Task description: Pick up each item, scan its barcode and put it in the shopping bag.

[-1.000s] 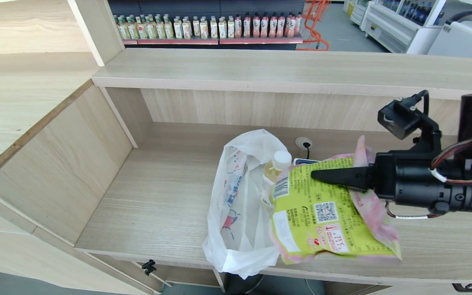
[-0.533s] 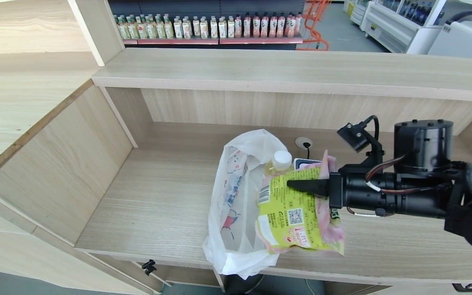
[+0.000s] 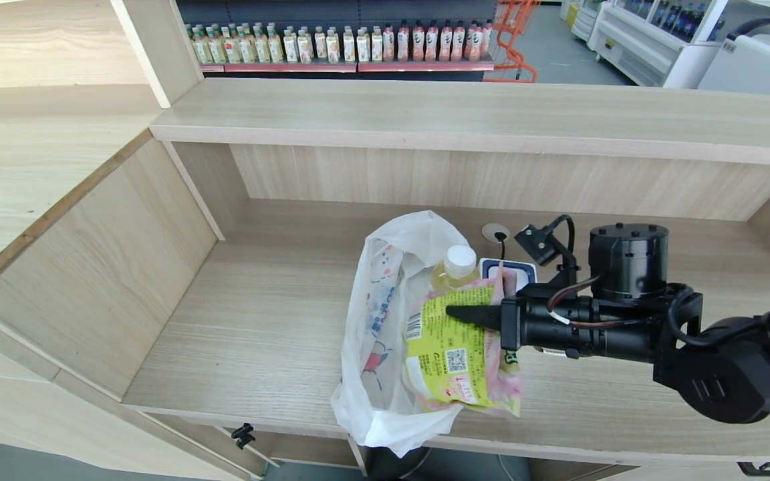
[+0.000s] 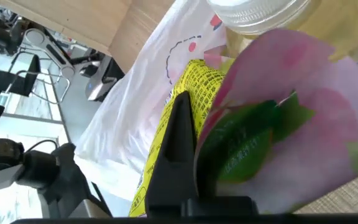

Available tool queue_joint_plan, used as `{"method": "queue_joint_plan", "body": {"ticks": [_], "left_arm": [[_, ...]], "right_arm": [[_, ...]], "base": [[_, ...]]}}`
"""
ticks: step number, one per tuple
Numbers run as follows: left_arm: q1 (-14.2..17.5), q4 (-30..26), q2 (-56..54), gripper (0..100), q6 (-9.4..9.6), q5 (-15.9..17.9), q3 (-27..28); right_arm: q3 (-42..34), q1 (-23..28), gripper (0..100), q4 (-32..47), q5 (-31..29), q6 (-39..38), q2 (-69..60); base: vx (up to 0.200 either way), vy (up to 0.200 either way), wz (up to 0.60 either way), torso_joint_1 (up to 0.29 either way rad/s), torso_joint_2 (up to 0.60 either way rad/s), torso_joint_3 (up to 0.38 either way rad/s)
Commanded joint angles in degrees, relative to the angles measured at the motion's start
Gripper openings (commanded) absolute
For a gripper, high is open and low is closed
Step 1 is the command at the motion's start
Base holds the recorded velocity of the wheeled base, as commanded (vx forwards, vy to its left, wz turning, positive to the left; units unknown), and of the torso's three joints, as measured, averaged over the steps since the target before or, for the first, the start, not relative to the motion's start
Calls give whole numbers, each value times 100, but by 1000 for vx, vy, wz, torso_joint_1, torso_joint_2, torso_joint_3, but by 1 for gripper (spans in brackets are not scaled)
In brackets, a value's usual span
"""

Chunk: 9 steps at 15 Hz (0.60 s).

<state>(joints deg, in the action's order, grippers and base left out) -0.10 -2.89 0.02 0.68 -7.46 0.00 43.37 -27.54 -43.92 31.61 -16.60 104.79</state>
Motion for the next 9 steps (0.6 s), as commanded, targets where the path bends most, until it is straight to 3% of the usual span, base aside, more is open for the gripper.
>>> {"method": "queue_joint_plan", "body": {"ticks": [1, 6, 9], "left_arm": [[1, -1, -2, 100, 2, -1, 0], [1, -1, -2, 100, 2, -1, 0], [1, -1, -2, 100, 2, -1, 0]], "right_arm": [[4, -6, 100, -11, 3, -1, 138], [-48, -15, 100, -319, 12, -115, -108], [-268, 3, 100, -248, 21, -915, -1004]], "base": [[0, 0, 0, 0, 0, 0], [0, 0, 0, 0, 0, 0], [0, 0, 0, 0, 0, 0]]}}
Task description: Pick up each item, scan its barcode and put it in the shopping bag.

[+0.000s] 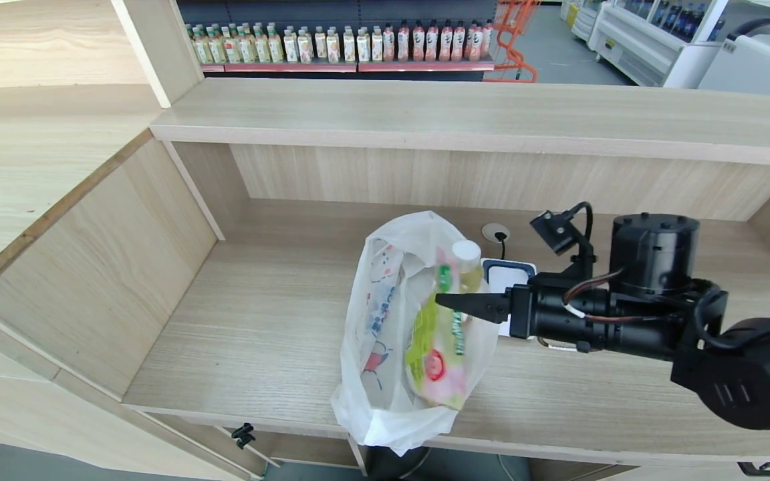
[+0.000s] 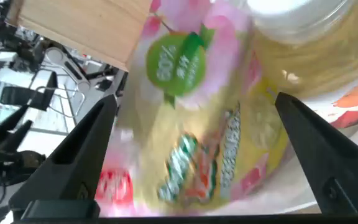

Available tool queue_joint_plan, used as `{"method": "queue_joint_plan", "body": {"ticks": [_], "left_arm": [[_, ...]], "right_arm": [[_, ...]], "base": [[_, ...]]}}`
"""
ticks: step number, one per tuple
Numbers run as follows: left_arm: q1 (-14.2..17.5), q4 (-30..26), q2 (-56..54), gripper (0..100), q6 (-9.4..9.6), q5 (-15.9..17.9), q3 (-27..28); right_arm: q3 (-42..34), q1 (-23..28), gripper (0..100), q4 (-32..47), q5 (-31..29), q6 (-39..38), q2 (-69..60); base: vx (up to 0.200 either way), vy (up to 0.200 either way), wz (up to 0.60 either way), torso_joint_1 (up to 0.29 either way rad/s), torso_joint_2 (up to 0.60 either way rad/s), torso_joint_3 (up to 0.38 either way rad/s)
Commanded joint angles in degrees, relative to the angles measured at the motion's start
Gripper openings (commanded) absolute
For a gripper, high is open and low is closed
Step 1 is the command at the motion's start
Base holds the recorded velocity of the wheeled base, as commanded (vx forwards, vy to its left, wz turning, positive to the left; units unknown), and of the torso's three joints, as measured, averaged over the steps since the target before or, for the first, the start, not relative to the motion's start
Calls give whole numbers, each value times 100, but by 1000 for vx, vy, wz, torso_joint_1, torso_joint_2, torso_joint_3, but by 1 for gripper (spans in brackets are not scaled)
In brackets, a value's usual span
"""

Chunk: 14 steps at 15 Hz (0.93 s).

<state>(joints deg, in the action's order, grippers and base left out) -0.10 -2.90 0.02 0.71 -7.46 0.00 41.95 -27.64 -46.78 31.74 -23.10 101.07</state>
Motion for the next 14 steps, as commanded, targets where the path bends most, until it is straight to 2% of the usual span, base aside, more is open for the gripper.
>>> {"method": "queue_joint_plan", "body": {"ticks": [1, 3, 7, 9, 10, 11, 12, 13, 14], "left_arm": [[1, 0, -2, 100, 0, -1, 0], [1, 0, -2, 100, 0, -1, 0], [1, 0, -2, 100, 0, -1, 0], [1, 0, -2, 100, 0, -1, 0], [1, 0, -2, 100, 0, -1, 0], [1, 0, -2, 100, 0, -1, 0], [1, 0, -2, 100, 0, -1, 0], [1, 0, -2, 100, 0, -1, 0], [1, 0, -2, 100, 0, -1, 0]], "right_arm": [[-205, 21, 100, 265, 25, -485, -1046], [-257, 30, 100, 828, 16, -546, -1626], [-600, 320, 100, 907, -2, -722, -2663], [-969, 804, 100, 942, -2, -300, -3199], [-1628, 1445, 100, 1329, -10, 640, -3990], [-1989, 1858, 100, 1891, -160, 1282, -4526], [-2481, 2131, 100, 2507, -1100, 1704, -5264], [-2947, 2157, 100, 3008, -2375, 1748, -6029], [-3298, 2157, 100, 3342, -3016, 1774, -6706]], "base": [[0, 0, 0, 0, 0, 0], [0, 0, 0, 0, 0, 0], [0, 0, 0, 0, 0, 0], [0, 0, 0, 0, 0, 0], [0, 0, 0, 0, 0, 0], [0, 0, 0, 0, 0, 0], [0, 0, 0, 0, 0, 0], [0, 0, 0, 0, 0, 0], [0, 0, 0, 0, 0, 0]]}}
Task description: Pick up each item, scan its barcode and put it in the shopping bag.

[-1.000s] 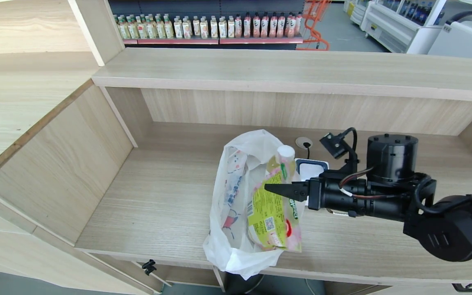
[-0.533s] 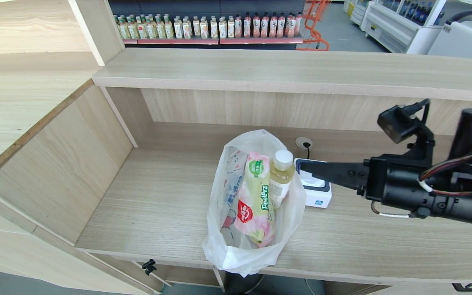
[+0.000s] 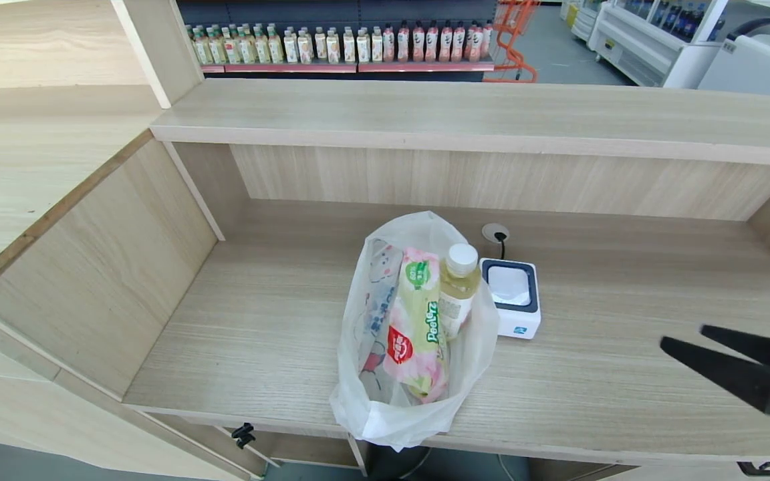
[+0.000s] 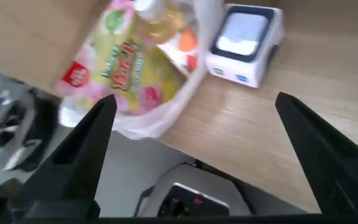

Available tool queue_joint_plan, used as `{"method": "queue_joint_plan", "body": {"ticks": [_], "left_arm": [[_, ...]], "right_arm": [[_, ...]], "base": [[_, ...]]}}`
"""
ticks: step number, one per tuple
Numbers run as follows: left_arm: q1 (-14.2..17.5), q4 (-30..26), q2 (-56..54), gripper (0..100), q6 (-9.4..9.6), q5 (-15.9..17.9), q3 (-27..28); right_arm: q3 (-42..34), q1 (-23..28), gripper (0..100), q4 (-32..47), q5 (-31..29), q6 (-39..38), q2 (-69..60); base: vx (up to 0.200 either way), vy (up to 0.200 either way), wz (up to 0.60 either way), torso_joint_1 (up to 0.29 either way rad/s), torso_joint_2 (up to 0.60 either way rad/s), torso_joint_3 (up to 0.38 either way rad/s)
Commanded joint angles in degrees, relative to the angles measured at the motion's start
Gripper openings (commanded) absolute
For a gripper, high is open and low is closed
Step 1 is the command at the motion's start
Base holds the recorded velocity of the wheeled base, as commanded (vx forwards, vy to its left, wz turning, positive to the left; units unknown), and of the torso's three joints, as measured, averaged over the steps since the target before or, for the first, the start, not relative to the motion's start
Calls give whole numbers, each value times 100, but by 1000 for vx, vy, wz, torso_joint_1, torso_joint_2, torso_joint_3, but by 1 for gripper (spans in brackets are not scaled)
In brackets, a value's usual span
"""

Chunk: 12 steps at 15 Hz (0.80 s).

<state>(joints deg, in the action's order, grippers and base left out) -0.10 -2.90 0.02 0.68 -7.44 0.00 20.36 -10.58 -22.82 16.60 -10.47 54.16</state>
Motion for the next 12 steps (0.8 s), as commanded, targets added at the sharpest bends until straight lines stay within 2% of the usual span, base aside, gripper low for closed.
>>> {"method": "queue_joint_plan", "body": {"ticks": [1, 3, 4, 5, 7, 9, 12], "left_arm": [[1, 0, -2, 100, 2, -3, 0], [1, 0, -2, 100, 2, -3, 0], [1, 0, -2, 100, 2, -3, 0], [1, 0, -2, 100, 2, -3, 0], [1, 0, -2, 100, 2, -3, 0], [1, 0, -2, 100, 2, -3, 0], [1, 0, -2, 100, 2, -3, 0]], "right_arm": [[-1465, 469, 100, 1052, -1687, 608, -2595], [-2036, 627, 100, 1087, -1994, 660, -3667], [-2036, 680, 100, 1517, -2003, 696, -4300], [-2027, 865, 100, 2317, -1959, 757, -4986], [-2036, 865, 100, 2273, -2012, 915, -5047], [-2036, 1093, 100, 2273, -1994, 1188, -5416], [-2036, 1076, 100, 2273, -1994, 1030, -5416]], "base": [[0, 0, 0, 0, 0, 0], [0, 0, 0, 0, 0, 0], [0, 0, 0, 0, 0, 0], [0, 0, 0, 0, 0, 0], [0, 0, 0, 0, 0, 0], [0, 0, 0, 0, 0, 0], [0, 0, 0, 0, 0, 0]]}}
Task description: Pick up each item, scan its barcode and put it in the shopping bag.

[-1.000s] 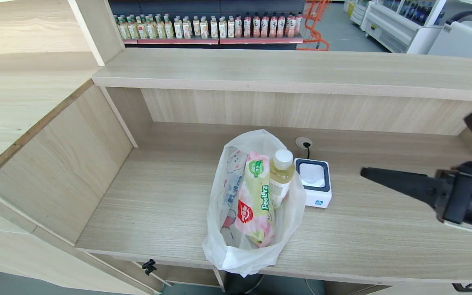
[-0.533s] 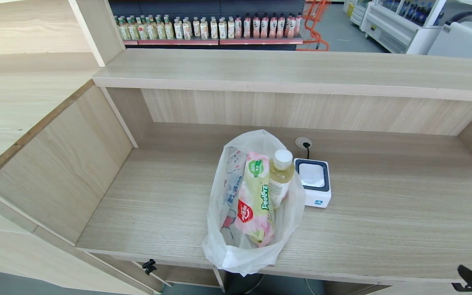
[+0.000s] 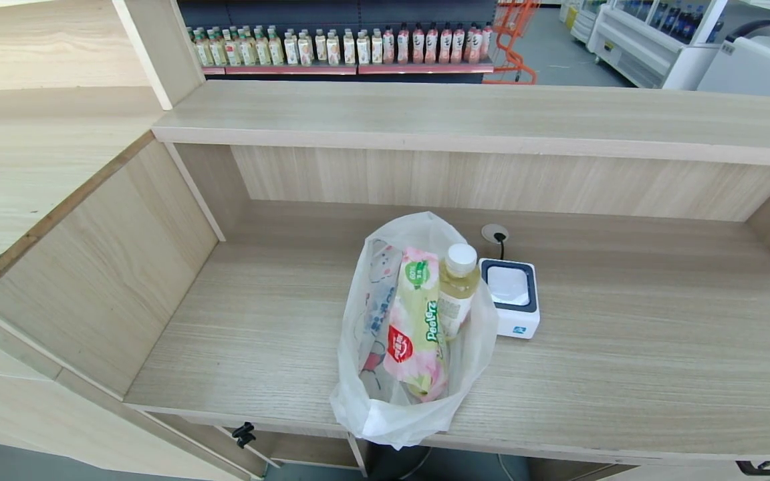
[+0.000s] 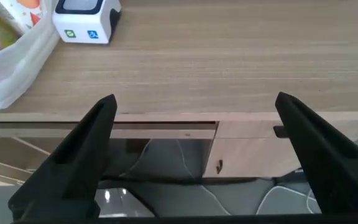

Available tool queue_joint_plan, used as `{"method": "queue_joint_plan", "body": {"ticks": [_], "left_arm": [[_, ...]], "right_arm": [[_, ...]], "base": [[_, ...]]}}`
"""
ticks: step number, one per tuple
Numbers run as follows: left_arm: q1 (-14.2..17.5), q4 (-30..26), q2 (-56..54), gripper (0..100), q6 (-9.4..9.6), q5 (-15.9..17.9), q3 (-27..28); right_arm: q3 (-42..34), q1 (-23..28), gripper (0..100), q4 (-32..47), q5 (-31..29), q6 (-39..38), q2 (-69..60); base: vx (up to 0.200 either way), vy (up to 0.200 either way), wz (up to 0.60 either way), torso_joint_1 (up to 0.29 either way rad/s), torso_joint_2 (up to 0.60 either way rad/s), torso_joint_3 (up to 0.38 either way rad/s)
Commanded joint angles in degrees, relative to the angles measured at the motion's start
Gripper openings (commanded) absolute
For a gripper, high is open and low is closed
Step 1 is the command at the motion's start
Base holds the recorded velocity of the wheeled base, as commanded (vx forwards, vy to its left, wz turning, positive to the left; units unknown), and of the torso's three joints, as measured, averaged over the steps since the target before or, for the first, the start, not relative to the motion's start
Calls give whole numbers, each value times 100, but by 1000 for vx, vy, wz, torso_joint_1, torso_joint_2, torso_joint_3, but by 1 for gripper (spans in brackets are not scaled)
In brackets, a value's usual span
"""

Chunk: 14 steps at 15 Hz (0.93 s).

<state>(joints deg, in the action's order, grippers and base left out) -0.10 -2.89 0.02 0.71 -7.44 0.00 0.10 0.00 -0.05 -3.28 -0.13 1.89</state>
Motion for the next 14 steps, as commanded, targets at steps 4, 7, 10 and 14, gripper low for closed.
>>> {"method": "queue_joint_plan", "body": {"ticks": [4, 7, 10, 14], "left_arm": [[1, -1, -2, 100, 0, -3, 0], [1, -1, -2, 100, 0, -3, 0], [1, -1, -2, 100, -9, -3, 0], [1, -1, -2, 100, 0, -3, 0]], "right_arm": [[-10, 18, 0, -4, -6, -48, -189], [-10, 18, 0, -4, -6, -136, -189], [-10, 18, 0, -13, -6, -136, -189], [-10, 18, 0, -13, -6, -136, -189]], "base": [[0, 0, 0, 0, 0, 0], [0, 0, 0, 0, 0, 0], [0, 0, 0, 0, 0, 0], [0, -50, 0, -1, -1, 1]]}}
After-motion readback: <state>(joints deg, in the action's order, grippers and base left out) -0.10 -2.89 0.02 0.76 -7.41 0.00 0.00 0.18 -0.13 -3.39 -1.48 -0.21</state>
